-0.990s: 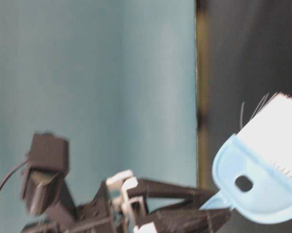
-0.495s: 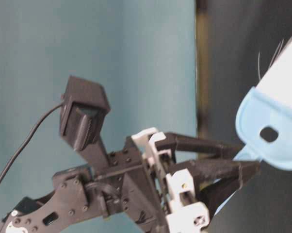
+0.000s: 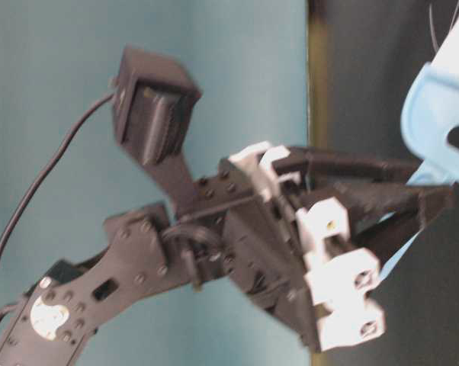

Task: Hold the dustpan with a person, while the left arm uses a hand brush to gather the screws into the dustpan.
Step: 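Sweep the screws with the brush into the held dustpan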

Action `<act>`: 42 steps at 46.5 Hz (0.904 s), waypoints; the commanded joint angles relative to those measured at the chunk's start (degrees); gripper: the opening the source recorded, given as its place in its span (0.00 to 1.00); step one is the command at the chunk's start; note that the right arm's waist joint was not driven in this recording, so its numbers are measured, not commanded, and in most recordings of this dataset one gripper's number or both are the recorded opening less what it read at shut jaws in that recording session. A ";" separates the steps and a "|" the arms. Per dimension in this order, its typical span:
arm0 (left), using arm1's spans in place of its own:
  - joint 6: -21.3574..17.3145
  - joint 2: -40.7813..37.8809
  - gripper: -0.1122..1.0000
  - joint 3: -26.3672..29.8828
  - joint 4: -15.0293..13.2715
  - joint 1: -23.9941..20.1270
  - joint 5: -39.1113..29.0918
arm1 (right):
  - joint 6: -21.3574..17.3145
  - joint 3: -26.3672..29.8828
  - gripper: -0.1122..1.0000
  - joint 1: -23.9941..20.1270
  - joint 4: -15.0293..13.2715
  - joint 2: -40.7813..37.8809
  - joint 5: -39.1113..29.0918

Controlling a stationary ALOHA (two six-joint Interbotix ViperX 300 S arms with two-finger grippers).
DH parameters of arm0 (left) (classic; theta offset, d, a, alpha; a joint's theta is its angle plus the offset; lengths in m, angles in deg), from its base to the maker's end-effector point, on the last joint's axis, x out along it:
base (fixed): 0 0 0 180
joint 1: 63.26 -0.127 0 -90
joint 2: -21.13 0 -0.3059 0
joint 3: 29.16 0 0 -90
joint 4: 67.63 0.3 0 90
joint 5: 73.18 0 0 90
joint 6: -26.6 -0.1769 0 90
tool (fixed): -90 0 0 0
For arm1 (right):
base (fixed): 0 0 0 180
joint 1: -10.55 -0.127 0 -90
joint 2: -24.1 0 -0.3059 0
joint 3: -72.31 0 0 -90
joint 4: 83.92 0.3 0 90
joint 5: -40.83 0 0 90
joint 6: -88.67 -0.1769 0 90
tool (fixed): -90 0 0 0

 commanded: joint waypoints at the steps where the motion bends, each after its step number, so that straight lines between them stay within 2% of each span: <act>1: -0.18 -1.23 0.38 2.29 0.09 0.79 1.23 | 0.35 0.35 0.10 0.00 -0.18 -0.26 0.62; 9: -0.26 -3.52 0.38 4.92 0.09 1.67 3.87 | 0.26 0.44 0.10 0.00 -0.09 -0.26 0.62; 29: -1.23 -7.47 0.38 12.92 0.09 2.29 3.96 | 0.26 0.35 0.10 0.00 -0.09 -0.26 0.62; 42: -2.02 -13.10 0.38 21.36 0.09 2.90 4.57 | 0.35 0.35 0.10 0.00 -0.09 -0.26 0.62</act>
